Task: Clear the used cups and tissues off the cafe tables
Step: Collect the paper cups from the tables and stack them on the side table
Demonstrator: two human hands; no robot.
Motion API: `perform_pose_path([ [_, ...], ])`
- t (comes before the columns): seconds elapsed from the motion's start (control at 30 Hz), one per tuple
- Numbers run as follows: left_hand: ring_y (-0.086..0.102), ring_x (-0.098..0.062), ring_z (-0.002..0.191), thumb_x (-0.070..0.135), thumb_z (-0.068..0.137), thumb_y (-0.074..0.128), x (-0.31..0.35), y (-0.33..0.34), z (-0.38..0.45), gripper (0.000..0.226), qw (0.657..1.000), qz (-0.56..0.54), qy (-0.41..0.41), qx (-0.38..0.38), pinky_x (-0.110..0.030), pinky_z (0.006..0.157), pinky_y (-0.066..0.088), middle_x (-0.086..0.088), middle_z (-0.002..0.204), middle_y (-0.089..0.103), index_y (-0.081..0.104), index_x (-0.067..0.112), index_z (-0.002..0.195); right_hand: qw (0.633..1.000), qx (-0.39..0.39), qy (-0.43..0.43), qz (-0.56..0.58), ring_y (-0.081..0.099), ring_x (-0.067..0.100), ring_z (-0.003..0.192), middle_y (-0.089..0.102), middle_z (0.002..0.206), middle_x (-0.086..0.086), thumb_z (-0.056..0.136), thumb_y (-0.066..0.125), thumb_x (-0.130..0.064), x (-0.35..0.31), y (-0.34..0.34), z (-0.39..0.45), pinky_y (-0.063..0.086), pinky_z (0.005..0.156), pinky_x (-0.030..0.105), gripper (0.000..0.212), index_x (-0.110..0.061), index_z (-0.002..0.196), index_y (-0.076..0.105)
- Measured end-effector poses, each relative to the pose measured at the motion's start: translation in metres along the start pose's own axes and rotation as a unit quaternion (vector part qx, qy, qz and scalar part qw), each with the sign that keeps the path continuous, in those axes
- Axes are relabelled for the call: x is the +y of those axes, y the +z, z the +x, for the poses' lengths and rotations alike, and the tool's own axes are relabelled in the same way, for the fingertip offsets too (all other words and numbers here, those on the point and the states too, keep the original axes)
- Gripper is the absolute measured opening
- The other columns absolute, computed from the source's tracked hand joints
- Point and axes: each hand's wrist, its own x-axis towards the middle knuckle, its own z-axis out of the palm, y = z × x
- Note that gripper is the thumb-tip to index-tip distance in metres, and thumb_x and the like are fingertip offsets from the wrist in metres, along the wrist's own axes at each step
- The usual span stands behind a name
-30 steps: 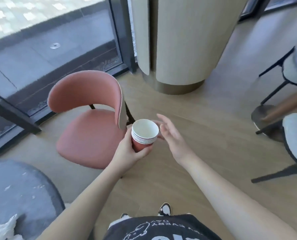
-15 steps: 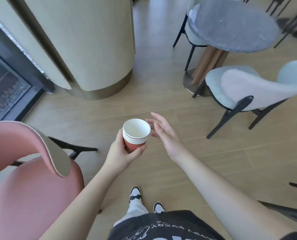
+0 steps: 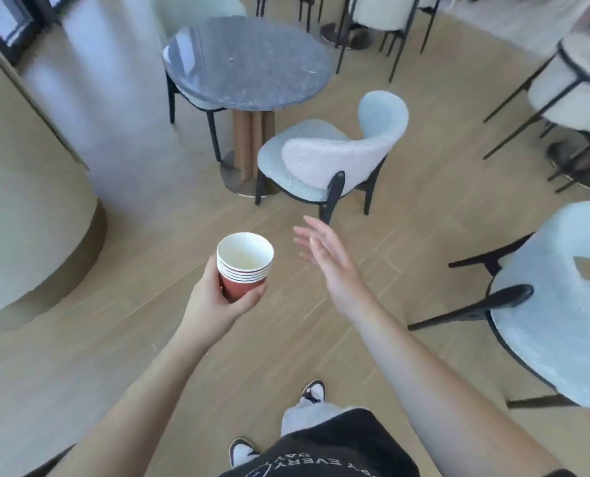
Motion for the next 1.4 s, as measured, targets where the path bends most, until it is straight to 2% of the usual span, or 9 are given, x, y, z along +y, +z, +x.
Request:
perform_pose_path([
  [0.1,0.063,0.005,0.109,0.052,0.066,0.083,0.016,0.039,0.043,0.076,0.999,0.008,0.018,-0.049,-0.01,0.082,0.05,0.026,0.119,0.067,0.049,0.041,0.134,0.999,0.052,-0.004,0.011,0.056,0.006,0.129,0.061,0.137,-0.012,0.089,0.054,-0.067,0.004,-0.043,0.016,0.042,0.114,0.041,0.055,-0.042,0.138,0.049],
  [0.23,0.062,0.011,0.107,0.043,0.071,0.083,0.04,0.093,0.094,0.065,0.995,0.014,0.029,-0.092,-0.004,0.078,0.046,0.034,0.115,0.065,0.049,0.049,0.125,0.995,0.095,-0.002,0.033,0.054,0.009,0.132,0.06,0.139,-0.011,0.086,0.055,-0.073,0.009,-0.096,0.039,0.04,0.115,0.049,0.067,-0.037,0.141,0.049],
  [0.37,0.061,0.015,0.105,0.054,0.066,0.082,0.078,0.147,0.139,0.066,0.99,0.025,0.045,-0.128,-0.003,0.078,0.047,0.041,0.112,0.063,0.045,0.057,0.121,0.99,0.132,0.002,0.042,0.054,0.007,0.131,0.059,0.139,-0.015,0.089,0.051,-0.068,0.006,-0.156,0.063,0.039,0.116,0.047,0.066,-0.035,0.145,0.045],
  [0.5,0.065,0.014,0.097,0.056,0.064,0.081,0.104,0.19,0.187,0.066,0.986,0.006,0.049,-0.158,-0.004,0.073,0.048,0.037,0.107,0.067,0.047,0.053,0.121,0.985,0.162,-0.002,0.053,0.055,0.008,0.13,0.057,0.142,-0.009,0.088,0.047,-0.067,0.002,-0.206,0.09,0.041,0.114,0.043,0.065,-0.035,0.145,0.043],
  [0.63,0.062,0.013,0.106,0.055,0.065,0.08,0.11,0.219,0.227,0.069,0.982,0.015,0.053,-0.179,-0.004,0.079,0.046,0.038,0.113,0.065,0.047,0.051,0.125,0.978,0.199,-0.016,0.068,0.056,0.008,0.128,0.059,0.139,-0.009,0.09,0.039,-0.07,0.004,-0.231,0.124,0.044,0.111,0.043,0.056,-0.042,0.139,0.045],
  [0.9,0.061,0.011,0.111,0.055,0.064,0.08,0.118,0.269,0.349,0.074,0.972,0.008,0.056,-0.226,-0.006,0.083,0.048,0.035,0.118,0.064,0.046,0.048,0.13,0.963,0.255,-0.029,0.083,0.06,0.014,0.124,0.061,0.136,-0.003,0.096,0.034,-0.059,-0.006,-0.28,0.228,0.05,0.101,0.031,0.053,-0.033,0.141,0.046],
  [1.0,0.061,0.011,0.112,0.056,0.065,0.08,0.135,0.286,0.396,0.069,0.967,0.017,0.069,-0.244,-0.006,0.083,0.047,0.036,0.117,0.063,0.045,0.056,0.125,0.957,0.28,-0.027,0.073,0.059,0.012,0.125,0.059,0.14,-0.002,0.1,0.031,-0.051,-0.015,-0.305,0.262,0.049,0.103,0.035,0.052,-0.03,0.145,0.045],
  [1.23,0.061,0.015,0.108,0.061,0.061,0.08,0.177,0.341,0.484,0.07,0.953,0.031,0.093,-0.286,-0.003,0.081,0.046,0.039,0.116,0.064,0.047,0.055,0.122,0.949,0.313,-0.026,0.038,0.056,0.008,0.128,0.057,0.14,-0.012,0.099,0.03,-0.059,-0.032,-0.371,0.311,0.049,0.105,0.035,0.057,-0.033,0.148,0.045],
  [1.4,0.058,0.022,0.102,0.04,0.073,0.09,0.192,0.4,0.527,0.066,0.944,0.049,0.096,-0.311,0.002,0.076,0.043,0.047,0.109,0.061,0.046,0.052,0.12,0.946,0.321,-0.02,0.036,0.056,0.008,0.127,0.057,0.14,-0.01,0.101,0.029,-0.054,-0.026,-0.432,0.341,0.049,0.102,0.032,0.054,-0.031,0.147,0.046],
])
